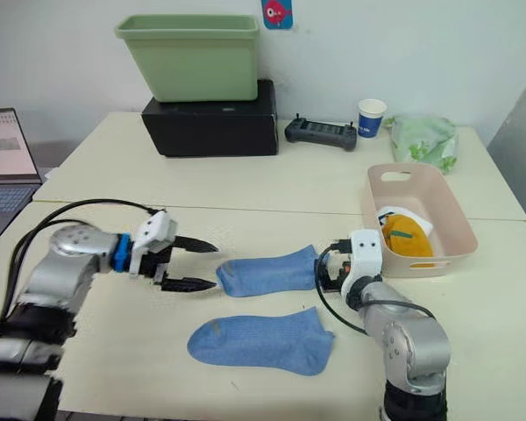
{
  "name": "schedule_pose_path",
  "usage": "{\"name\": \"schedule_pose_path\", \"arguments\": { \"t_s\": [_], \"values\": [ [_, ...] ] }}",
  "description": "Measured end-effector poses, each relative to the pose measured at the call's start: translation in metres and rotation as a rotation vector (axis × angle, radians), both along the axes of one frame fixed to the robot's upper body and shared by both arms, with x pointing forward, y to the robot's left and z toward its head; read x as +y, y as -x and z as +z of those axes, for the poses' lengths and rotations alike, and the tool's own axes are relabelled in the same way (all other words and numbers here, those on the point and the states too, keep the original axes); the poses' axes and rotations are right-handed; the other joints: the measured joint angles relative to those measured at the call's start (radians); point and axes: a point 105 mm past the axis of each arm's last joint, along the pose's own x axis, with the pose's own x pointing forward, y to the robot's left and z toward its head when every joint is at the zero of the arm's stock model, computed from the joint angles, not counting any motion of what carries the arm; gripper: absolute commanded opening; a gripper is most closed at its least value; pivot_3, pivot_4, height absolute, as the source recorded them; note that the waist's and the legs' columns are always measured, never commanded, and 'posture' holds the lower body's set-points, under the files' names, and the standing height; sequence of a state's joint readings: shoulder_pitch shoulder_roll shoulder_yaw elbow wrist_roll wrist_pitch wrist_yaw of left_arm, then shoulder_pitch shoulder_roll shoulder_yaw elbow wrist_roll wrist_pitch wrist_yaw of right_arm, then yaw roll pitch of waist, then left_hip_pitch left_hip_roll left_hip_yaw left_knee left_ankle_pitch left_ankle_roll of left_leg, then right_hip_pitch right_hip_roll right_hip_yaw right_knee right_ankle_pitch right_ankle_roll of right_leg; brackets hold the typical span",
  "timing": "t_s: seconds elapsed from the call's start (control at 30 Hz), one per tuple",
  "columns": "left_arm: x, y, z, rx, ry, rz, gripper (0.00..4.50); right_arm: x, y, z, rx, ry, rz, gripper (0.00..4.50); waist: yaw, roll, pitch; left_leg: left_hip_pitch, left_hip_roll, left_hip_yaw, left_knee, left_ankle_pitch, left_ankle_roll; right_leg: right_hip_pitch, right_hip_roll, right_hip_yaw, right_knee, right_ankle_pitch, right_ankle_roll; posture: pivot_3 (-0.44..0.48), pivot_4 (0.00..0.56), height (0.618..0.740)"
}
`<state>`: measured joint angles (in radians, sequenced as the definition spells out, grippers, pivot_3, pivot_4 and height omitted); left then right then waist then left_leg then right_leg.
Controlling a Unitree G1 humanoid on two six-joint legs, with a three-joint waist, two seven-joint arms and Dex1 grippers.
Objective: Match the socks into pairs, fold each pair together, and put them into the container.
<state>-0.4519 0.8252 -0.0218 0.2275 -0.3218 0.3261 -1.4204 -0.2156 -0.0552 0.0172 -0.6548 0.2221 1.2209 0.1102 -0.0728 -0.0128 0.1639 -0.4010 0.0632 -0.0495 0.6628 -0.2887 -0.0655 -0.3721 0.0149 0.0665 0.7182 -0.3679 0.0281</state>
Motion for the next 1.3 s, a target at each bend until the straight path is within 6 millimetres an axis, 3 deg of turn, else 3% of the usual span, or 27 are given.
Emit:
{"name": "schedule_pose_path", "arguments": {
  "t_s": [0.17,0.3,0.43,0.53,0.7,0.83,0.97,1.1,1.3],
  "values": [
    [-0.003,0.028,-0.014,0.243,0.163,0.237,4.44,0.017,0.016,0.019,-0.221,0.163,0.276,4.50,0.002,-0.001,0.000,0.000,0.000,-0.002,0.001,-0.001,0.001,0.002,0.000,0.000,-0.001,0.000,0.000,0.000,0.150,0.720],
    [-0.027,0.027,-0.031,0.349,0.267,0.417,4.44,0.026,0.024,0.026,-0.308,0.191,0.403,4.50,0.016,-0.002,0.000,0.000,0.000,-0.002,0.002,-0.001,0.001,0.003,-0.001,0.000,-0.001,0.000,0.000,0.000,0.150,0.720],
    [-0.040,0.016,-0.032,0.355,0.294,0.532,4.44,0.024,0.023,0.029,-0.346,0.217,0.429,4.50,0.028,-0.004,-0.001,0.001,-0.001,-0.001,0.002,0.001,-0.002,0.005,-0.001,0.000,-0.002,0.000,0.000,0.000,0.150,0.720],
    [-0.042,0.011,-0.033,0.340,0.285,0.575,3.86,0.014,0.014,0.021,-0.309,0.239,0.373,4.50,0.033,-0.004,-0.001,0.002,0.000,-0.001,0.002,0.002,-0.003,0.005,-0.001,0.001,-0.001,0.000,0.000,0.000,0.150,0.720],
    [-0.048,0.009,-0.038,0.335,0.262,0.611,2.31,0.007,-0.012,0.016,-0.214,0.180,0.259,4.50,0.038,-0.003,-0.002,0.002,-0.001,0.000,0.002,0.002,-0.003,0.005,-0.001,0.002,-0.002,0.000,0.000,0.000,0.150,0.720],
    [-0.051,0.011,-0.040,0.339,0.247,0.605,1.11,0.004,-0.024,-0.002,-0.133,0.173,0.215,4.50,0.041,-0.003,-0.002,0.001,0.000,0.002,0.001,0.002,-0.003,0.004,-0.001,0.002,-0.003,0.000,0.000,0.000,0.150,0.720],
    [-0.049,0.012,-0.043,0.343,0.233,0.610,0.00,0.000,-0.030,-0.020,-0.052,0.163,0.174,3.55,0.041,-0.003,-0.002,0.001,0.000,0.002,0.001,0.002,-0.003,0.004,-0.001,0.003,-0.003,0.000,0.000,0.000,0.150,0.720],
    [-0.048,0.013,-0.042,0.332,0.219,0.590,0.00,-0.006,-0.031,-0.021,-0.028,0.146,0.153,2.16,0.041,-0.003,-0.002,0.001,0.000,0.002,0.001,0.002,-0.003,0.003,-0.001,0.002,-0.003,0.000,0.000,0.000,0.150,0.720],
    [-0.044,0.007,-0.042,0.319,0.182,0.539,0.00,-0.006,-0.014,-0.022,-0.005,0.129,0.176,0.03,0.041,-0.003,-0.002,0.001,0.000,0.002,0.001,0.002,-0.003,0.003,-0.001,0.002,-0.003,0.000,0.000,0.000,0.150,0.720]
  ]
}}
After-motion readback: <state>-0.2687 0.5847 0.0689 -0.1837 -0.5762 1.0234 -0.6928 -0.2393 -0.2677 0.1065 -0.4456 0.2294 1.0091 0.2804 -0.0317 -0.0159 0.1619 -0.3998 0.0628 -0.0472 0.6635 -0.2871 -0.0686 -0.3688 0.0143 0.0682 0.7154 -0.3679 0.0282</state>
